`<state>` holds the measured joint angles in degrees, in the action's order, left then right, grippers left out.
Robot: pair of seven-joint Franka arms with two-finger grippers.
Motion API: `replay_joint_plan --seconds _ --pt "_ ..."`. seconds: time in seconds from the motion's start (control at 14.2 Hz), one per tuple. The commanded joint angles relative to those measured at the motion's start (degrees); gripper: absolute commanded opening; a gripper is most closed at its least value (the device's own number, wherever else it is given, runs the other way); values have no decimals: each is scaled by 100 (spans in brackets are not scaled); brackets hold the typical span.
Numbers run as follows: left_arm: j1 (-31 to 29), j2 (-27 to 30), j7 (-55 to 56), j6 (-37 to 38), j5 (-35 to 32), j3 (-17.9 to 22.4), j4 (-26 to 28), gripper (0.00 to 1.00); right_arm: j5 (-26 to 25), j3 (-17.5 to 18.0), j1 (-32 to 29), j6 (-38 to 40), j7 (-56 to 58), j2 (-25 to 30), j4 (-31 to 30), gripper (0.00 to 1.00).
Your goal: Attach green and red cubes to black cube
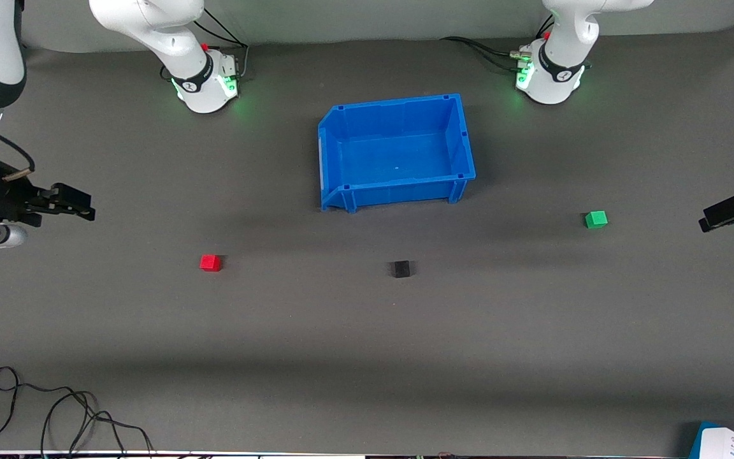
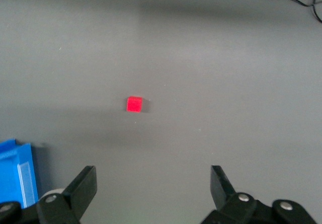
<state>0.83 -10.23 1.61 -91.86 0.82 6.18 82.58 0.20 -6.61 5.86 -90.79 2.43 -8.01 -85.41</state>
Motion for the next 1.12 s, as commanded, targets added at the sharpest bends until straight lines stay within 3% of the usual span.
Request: replay_joint_plan --seconds 0.0,0.35,0.84,1.05 --pt "-4 118 102 19 15 15 205 100 68 -95 -15 -61 -566 -78 113 100" --pt "-4 109 2262 28 -20 15 495 100 103 -306 -103 -61 -953 -622 121 100" --pt "-215 -118 5300 72 24 15 724 100 279 -279 388 -8 -4543 -631 -212 100" --pt "-215 -111 6454 -164 24 15 1275 100 261 -288 722 -78 -5829 -999 -362 100"
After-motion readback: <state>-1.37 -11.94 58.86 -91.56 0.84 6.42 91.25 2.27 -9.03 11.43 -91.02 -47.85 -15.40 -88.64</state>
